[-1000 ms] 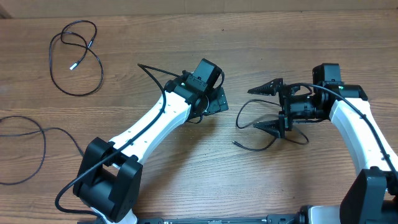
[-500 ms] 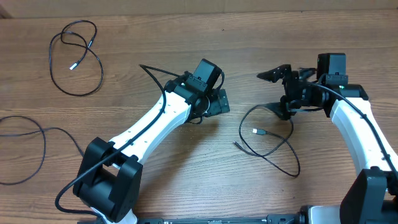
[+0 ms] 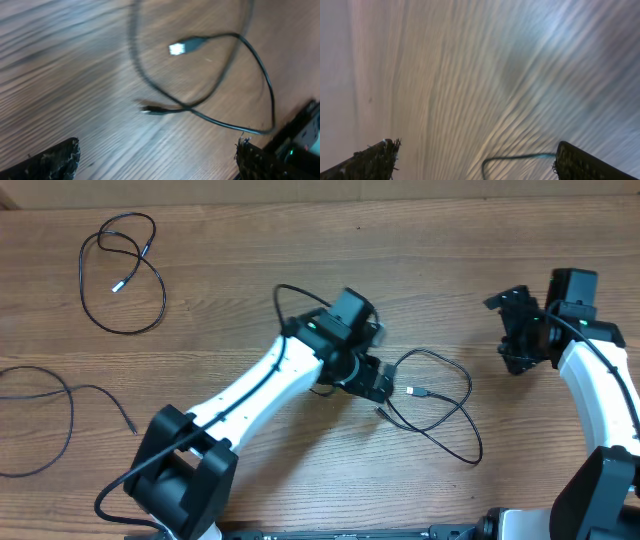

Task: Untangle cables
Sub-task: 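Lower the left gripper onto the black USB cable and grasp it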

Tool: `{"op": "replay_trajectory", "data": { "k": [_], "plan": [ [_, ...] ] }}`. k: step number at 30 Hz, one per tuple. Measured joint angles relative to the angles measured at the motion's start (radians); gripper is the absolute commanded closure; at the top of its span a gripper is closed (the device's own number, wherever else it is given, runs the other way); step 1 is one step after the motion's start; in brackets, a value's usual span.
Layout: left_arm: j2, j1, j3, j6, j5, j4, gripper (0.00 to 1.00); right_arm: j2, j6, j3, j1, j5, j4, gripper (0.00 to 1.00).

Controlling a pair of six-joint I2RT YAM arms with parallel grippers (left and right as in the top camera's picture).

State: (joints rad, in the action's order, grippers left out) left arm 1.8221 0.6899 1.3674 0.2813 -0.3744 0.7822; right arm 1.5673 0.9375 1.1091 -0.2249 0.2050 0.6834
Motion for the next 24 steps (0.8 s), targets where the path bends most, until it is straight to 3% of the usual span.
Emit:
{"op": "replay_trajectory", "data": {
  "k": [7,16,24],
  "plan": [
    [0.025,0.103,0.000,-0.052,0.047,-0.088,0.01,0.000,0.000,0.000,-0.017,-0.068,0.017,0.00],
    [0.164,0.111,0.000,-0.076,0.040,-0.159,0.00,0.000,0.000,0.000,-0.017,-0.083,0.023,0.00],
    [0.200,0.111,-0.002,-0.121,0.003,-0.182,0.14,0.000,0.000,0.000,-0.017,-0.083,0.023,0.00]
  ]
}}
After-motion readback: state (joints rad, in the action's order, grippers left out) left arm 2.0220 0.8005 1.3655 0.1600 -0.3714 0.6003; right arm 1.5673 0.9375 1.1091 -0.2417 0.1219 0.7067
